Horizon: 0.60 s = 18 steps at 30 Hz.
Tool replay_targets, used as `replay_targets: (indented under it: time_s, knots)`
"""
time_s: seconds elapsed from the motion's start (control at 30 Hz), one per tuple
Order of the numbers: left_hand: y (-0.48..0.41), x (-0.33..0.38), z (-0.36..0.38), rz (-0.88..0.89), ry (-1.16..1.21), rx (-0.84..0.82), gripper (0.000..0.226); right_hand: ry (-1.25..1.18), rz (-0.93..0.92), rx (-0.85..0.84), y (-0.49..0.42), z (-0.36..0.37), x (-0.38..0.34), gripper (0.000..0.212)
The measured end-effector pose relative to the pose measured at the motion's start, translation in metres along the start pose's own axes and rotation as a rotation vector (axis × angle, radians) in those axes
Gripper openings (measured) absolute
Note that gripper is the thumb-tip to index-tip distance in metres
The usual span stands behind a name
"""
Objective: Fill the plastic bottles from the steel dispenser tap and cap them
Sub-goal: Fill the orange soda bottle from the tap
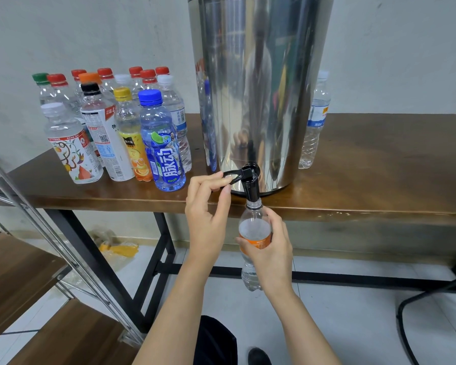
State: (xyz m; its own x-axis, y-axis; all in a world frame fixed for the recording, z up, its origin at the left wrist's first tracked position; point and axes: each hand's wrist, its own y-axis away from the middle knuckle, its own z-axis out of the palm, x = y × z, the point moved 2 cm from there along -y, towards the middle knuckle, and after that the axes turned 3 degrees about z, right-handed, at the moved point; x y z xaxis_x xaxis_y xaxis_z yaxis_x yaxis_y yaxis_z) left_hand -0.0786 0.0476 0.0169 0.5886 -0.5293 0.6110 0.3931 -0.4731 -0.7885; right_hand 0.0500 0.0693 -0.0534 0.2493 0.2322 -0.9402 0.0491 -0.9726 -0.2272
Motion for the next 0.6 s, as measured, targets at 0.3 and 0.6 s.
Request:
replay_targets:
  time_s: [0.3, 0.6]
  knots:
    - [0.0003, -0.0010, -0.0006, -0.007, -0.001, -0.001, 0.014, -0.014, 0.002, -0.012, -0.0011, -0.0004, 0.0014, 0.077]
    - [-0.0004, -0.0003, -0.0004, -0.010, -0.006, -0.008, 0.016, -0.028, 0.000, -0.019, -0.0025, -0.0002, 0.0011, 0.077]
